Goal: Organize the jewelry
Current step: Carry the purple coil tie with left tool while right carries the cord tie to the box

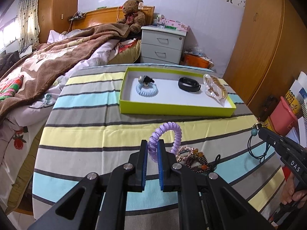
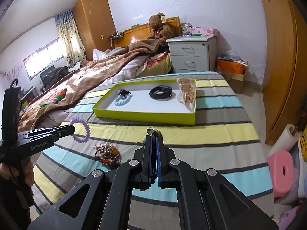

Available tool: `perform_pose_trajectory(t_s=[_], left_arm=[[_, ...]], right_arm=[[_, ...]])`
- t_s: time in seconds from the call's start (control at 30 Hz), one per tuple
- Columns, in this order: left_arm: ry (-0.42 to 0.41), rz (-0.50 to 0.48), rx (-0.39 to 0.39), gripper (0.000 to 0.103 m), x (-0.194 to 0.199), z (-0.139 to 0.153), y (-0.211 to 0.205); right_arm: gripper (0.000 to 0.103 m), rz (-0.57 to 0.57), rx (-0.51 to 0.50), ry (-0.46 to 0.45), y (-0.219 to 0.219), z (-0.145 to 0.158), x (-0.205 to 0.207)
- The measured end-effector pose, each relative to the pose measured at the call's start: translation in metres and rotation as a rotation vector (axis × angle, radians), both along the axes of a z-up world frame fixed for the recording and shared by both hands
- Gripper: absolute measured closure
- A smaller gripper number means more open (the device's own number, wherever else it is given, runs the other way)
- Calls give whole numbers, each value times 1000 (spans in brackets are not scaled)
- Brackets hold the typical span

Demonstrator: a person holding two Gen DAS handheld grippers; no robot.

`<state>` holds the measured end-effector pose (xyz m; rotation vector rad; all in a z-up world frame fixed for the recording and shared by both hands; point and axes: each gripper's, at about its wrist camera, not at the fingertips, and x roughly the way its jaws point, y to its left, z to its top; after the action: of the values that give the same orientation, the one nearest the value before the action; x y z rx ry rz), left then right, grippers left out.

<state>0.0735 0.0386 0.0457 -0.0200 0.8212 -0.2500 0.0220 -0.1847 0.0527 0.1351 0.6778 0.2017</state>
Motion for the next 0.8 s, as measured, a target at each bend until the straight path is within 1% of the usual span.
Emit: perform_pose_trajectory(t_s=[0.47, 0.8], left_arm=[[-60, -10, -6, 93, 11, 26, -4], [-82, -25, -21, 93, 37, 40, -13]], right_arm=[[99, 5, -16, -53, 2, 24, 17], [99, 28, -34, -93, 9, 42, 42]])
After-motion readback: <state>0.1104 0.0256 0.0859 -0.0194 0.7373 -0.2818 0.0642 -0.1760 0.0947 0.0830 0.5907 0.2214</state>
